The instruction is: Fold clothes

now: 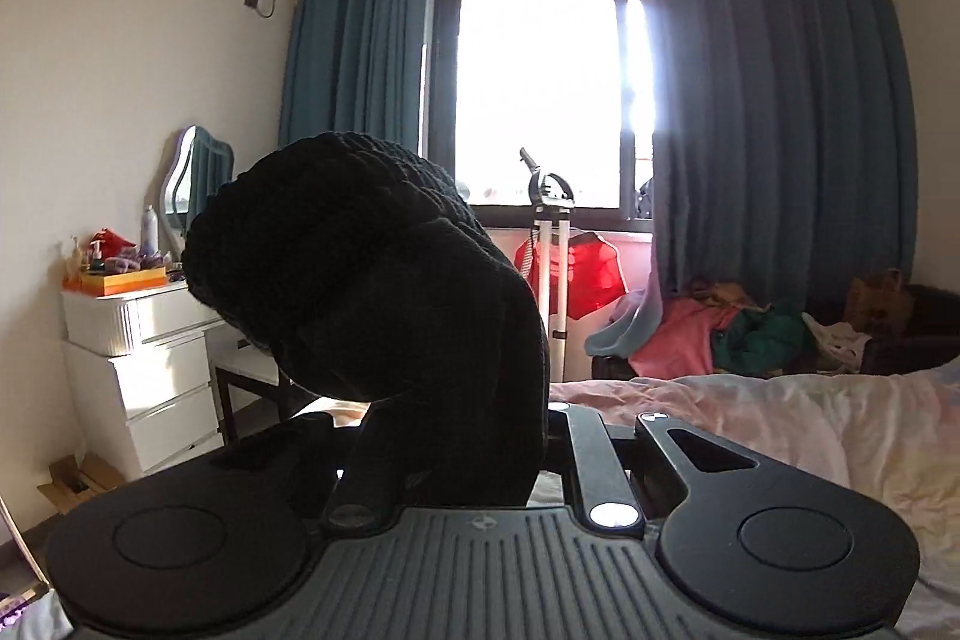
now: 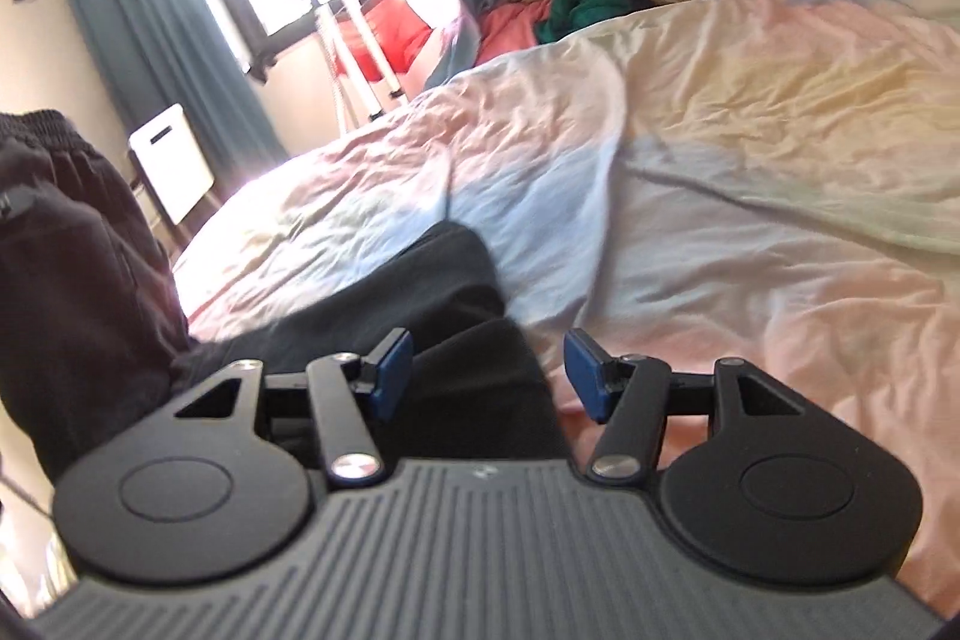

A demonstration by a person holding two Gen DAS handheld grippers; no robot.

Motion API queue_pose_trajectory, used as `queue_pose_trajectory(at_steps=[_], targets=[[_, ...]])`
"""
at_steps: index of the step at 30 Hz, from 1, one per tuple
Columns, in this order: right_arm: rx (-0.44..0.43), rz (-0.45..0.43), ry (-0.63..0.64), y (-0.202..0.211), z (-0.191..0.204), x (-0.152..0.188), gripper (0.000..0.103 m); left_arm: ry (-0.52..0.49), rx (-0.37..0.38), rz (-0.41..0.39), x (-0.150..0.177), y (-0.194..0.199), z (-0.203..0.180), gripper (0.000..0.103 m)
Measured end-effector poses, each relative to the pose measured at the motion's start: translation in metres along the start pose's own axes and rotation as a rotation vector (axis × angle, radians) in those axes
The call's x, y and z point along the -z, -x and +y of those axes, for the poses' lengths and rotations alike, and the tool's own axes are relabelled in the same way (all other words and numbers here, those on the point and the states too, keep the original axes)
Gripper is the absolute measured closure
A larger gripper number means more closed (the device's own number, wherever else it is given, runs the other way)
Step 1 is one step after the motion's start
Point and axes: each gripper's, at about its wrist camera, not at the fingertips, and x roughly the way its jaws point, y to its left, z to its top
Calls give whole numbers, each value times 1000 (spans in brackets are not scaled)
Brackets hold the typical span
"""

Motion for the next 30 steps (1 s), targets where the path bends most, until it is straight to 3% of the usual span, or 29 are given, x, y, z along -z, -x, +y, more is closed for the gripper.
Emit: queue_pose_trajectory(at_steps=[5, 10, 12, 15, 16, 18, 19, 20, 22, 24, 26, 30], targets=[[15, -16, -166, 0, -41, -11, 42, -179, 73, -10, 67, 6, -105, 88], [-37, -14, -207, -2, -48, -9, 42, -465, 211, 153, 147, -10, -175, 85], [-80, 4, -219, -6, -47, -8, 42, -547, 215, 131, 163, -8, -187, 85], [-153, 31, -258, -12, -45, -6, 42, -578, 254, 124, 166, -10, -181, 75], [-182, 42, -280, -14, -46, -5, 42, -596, 288, 143, 164, -11, -178, 67], [-241, 63, -328, -19, -47, -2, 42, -651, 325, 180, 162, -12, -170, 47], [-269, 77, -353, -22, -48, -1, 42, -662, 313, 190, 161, -12, -156, 26], [-297, 94, -379, -25, -48, 1, 42, -658, 311, 201, 161, -16, -126, 11], [-344, 130, -430, -30, -48, 4, 41, -642, 349, 234, 155, -19, -90, 7], [-375, 158, -475, -37, -48, 9, 29, -632, 357, 265, 152, -17, -68, 7], [-406, 184, -522, -44, -47, 15, 28, -601, 332, 274, 150, -16, -40, 7], [-494, 233, -655, -59, -46, 30, 28, -444, 268, 341, 144, -24, 22, 5]])
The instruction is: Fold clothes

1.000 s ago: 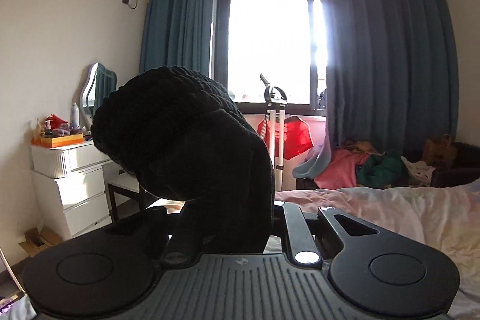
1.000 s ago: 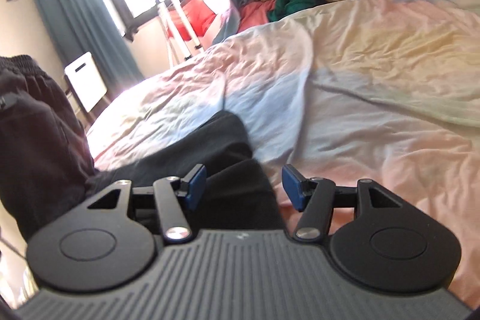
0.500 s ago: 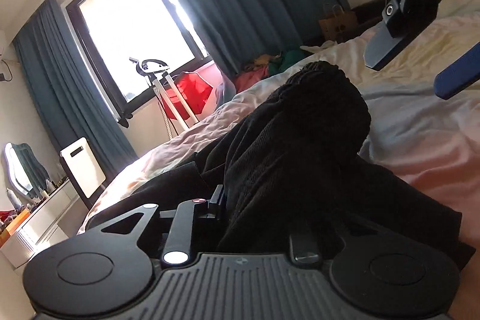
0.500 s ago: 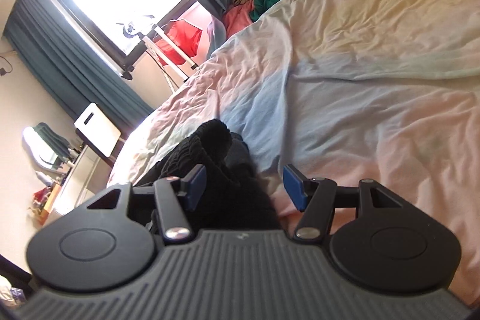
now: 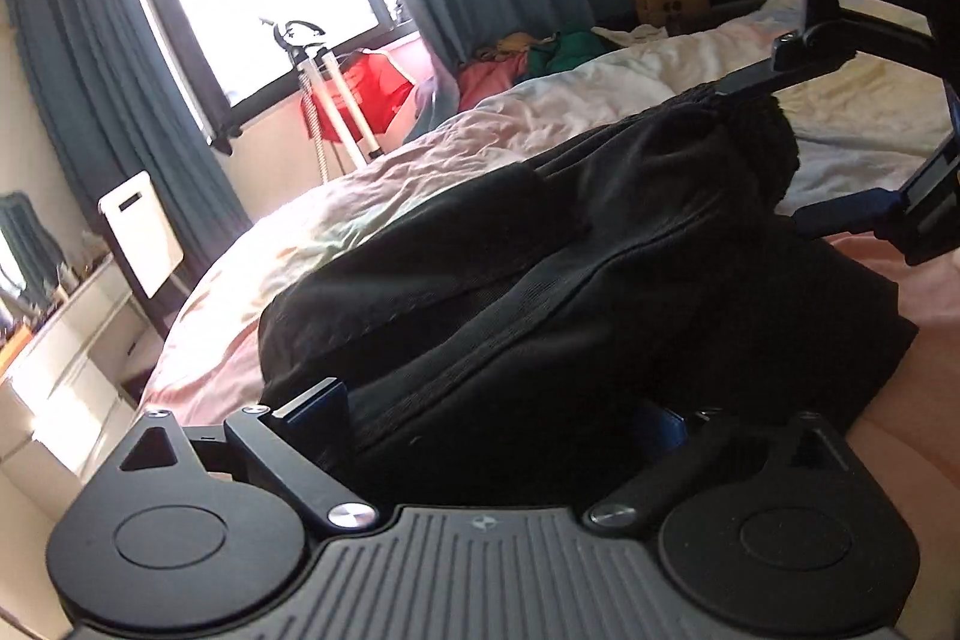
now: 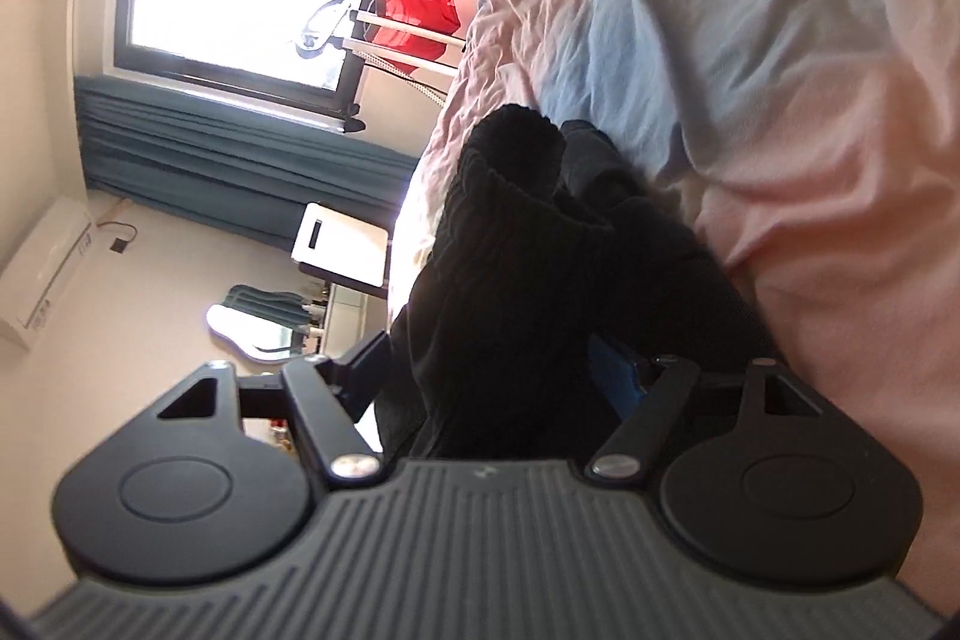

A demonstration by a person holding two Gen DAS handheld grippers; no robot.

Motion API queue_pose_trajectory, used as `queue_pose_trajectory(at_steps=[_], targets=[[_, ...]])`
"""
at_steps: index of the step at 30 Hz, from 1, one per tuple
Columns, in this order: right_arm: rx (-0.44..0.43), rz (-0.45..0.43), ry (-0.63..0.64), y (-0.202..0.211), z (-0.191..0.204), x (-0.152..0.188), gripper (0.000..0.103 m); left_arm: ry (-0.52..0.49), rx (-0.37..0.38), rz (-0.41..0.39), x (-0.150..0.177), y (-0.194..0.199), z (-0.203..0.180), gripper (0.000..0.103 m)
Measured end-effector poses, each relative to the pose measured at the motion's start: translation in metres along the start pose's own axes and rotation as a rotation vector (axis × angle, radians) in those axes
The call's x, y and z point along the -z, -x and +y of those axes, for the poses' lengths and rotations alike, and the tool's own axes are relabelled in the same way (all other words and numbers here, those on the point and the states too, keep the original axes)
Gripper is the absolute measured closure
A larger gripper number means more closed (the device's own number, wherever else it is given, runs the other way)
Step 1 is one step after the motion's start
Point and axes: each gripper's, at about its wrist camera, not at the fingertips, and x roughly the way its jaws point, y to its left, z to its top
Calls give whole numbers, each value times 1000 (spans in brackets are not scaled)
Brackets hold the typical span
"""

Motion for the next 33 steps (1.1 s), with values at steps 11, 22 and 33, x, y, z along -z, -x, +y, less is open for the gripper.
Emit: queue_pose_trajectory(at_steps=[11, 22, 33], targets=[[69, -118, 86, -35, 8, 4, 23, 495, -47, 85, 23, 28, 95, 1], [152, -199, 197, -49, 13, 4, 47, 569, -6, 96, 42, 48, 95, 0], [146, -335, 372, 11, 46, 10, 54, 951, 234, 185, 71, 31, 131, 0]])
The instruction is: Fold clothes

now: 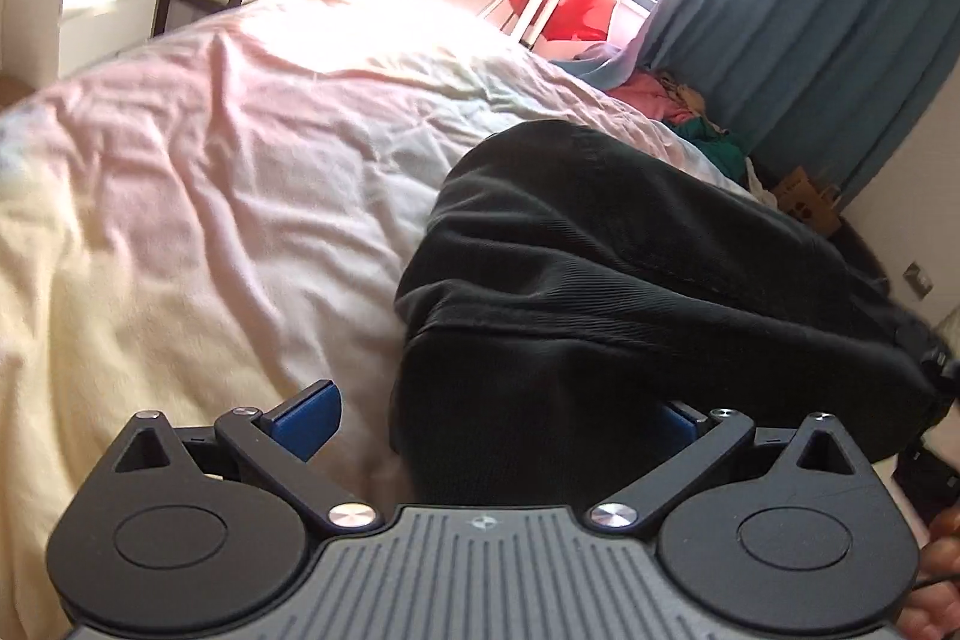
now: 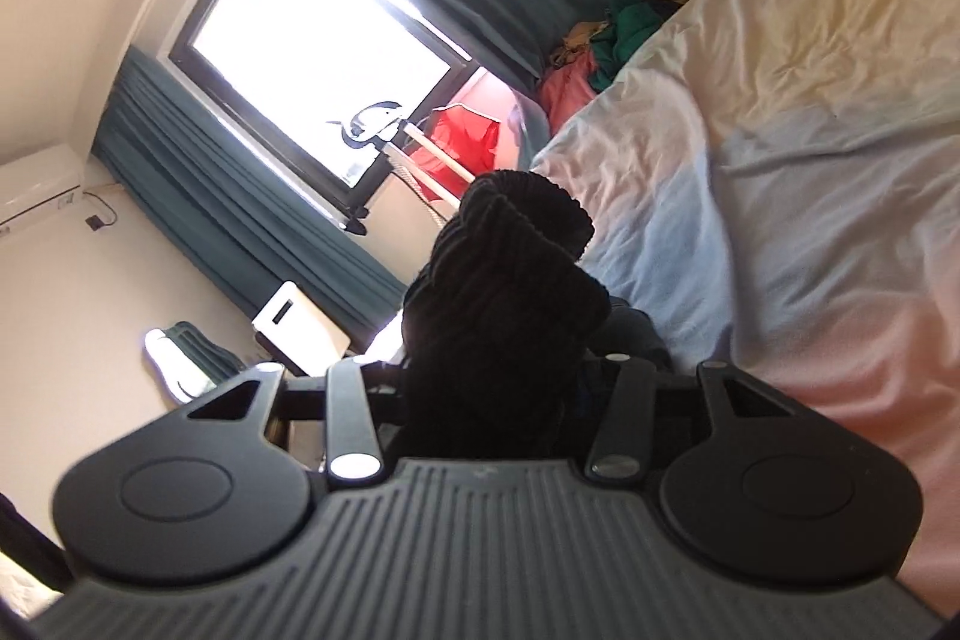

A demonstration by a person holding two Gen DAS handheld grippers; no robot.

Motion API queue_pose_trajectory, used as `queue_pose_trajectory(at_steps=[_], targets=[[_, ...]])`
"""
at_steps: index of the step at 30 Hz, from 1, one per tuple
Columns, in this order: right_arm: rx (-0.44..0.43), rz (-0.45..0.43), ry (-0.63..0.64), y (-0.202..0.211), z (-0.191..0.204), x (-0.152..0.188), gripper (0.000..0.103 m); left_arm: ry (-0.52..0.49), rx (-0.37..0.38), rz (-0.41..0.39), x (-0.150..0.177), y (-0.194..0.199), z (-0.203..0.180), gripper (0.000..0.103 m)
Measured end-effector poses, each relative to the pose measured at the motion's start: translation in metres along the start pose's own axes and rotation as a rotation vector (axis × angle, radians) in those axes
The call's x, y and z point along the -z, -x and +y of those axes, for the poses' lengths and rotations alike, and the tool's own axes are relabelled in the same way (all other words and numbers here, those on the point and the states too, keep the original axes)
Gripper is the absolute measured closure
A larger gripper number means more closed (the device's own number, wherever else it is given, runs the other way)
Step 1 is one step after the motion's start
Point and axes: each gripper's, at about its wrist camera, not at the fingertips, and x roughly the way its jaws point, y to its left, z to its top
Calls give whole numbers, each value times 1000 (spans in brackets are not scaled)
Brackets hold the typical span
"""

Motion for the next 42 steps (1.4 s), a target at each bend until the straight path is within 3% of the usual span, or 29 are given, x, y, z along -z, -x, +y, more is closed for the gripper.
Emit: queue_pose_trajectory(at_steps=[3, 9, 11, 15, 17, 19, 22, 25, 28, 31, 34, 36, 42], targets=[[74, 69, -57, -5, -25, 7, 53, 115, 20, 58, -1, -6, 18, 0], [91, 152, -163, -10, -45, 13, 46, 29, -45, 10, 4, 5, 7, 0], [122, 171, -101, -10, -39, 14, 40, 29, -57, 7, 5, 7, 8, 0], [217, 206, 104, -12, -20, 19, 16, 99, -57, 37, 5, 7, 17, 0], [224, 238, 162, -16, -17, 22, 17, 135, -50, 49, 4, 6, 23, 0], [202, 287, 94, -22, -28, 25, 18, 141, -54, 53, 4, 7, 25, 0], [170, 324, -48, -29, -51, 30, 8, 137, -55, 55, 5, 7, 25, 0], [124, 343, -97, -38, -58, 33, 0, 138, -55, 56, 4, 6, 26, 0], [25, 376, -146, -42, -55, 34, 1, 140, -55, 58, 3, 6, 27, 0], [-61, 361, -16, -27, -23, 34, 1, 157, -56, 51, 1, 6, 29, 0], [-25, 367, -10, -26, -22, 37, 3, 162, -64, 40, 1, 7, 28, 0], [12, 374, -28, -29, -26, 40, 21, 148, -48, 51, 1, 6, 25, 0], [76, 379, -14, -27, -27, 40, 47, 25, 55, 111, 1, 14, 7, 0]])
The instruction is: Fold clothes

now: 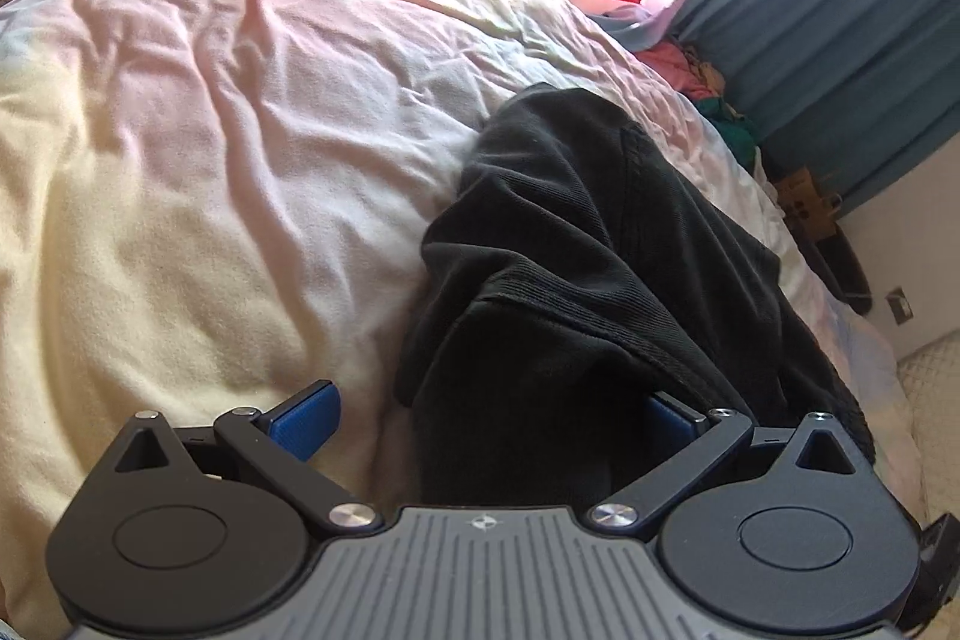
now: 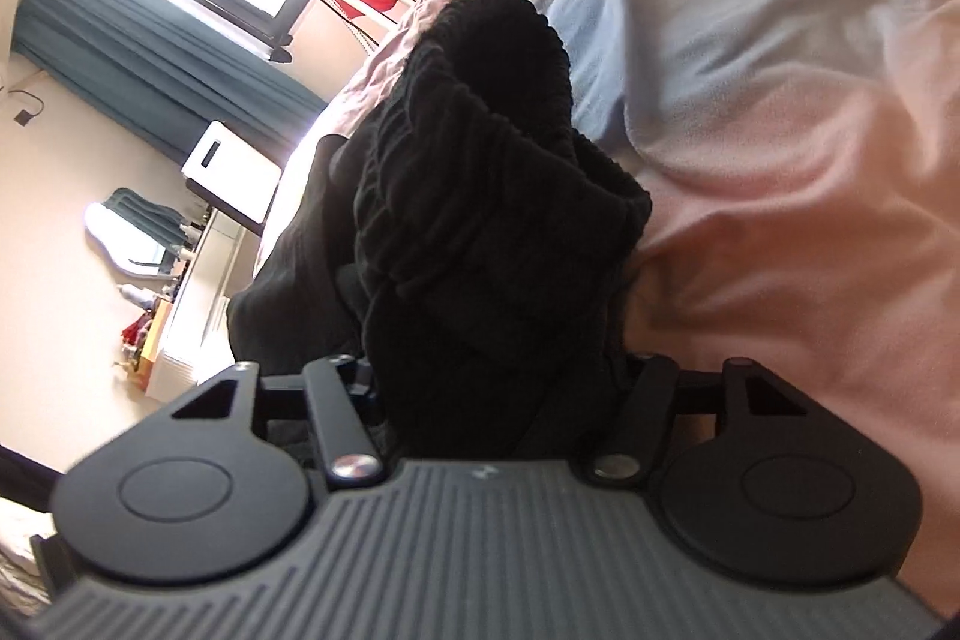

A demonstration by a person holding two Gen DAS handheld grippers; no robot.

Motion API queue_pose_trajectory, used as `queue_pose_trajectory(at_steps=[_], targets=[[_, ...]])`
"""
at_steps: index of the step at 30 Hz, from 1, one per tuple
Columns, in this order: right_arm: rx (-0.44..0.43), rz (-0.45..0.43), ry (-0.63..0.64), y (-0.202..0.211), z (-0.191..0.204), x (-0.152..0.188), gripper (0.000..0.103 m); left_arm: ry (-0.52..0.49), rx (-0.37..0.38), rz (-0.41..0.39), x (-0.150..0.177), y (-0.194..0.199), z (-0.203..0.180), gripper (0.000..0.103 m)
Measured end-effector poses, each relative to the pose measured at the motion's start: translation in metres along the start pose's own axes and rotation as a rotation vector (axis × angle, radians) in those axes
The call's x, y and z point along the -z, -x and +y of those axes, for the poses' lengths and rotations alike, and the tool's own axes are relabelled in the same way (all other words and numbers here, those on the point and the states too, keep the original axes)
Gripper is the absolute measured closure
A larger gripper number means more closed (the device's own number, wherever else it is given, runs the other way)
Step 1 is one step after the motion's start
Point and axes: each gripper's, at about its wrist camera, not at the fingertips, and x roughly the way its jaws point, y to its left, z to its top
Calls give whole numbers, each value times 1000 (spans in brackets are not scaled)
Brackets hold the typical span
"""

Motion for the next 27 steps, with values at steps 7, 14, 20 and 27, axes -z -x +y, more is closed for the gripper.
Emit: queue_pose_trajectory(at_steps=[7, 14, 20, 27], targets=[[28, -15, 12, 1, 4, 1, 53, -63, 116, -57, -20, 27, -7, 0], [10, -26, -10, 2, 1, 2, 53, -4, 99, 75, -72, -37, 0, 3], [5, -32, -22, -1, -2, 2, 52, 54, 160, 166, -80, -74, 17, 11], [34, -34, -2, -3, 4, 0, 52, 8, 162, 185, -72, -88, 15, 19]])
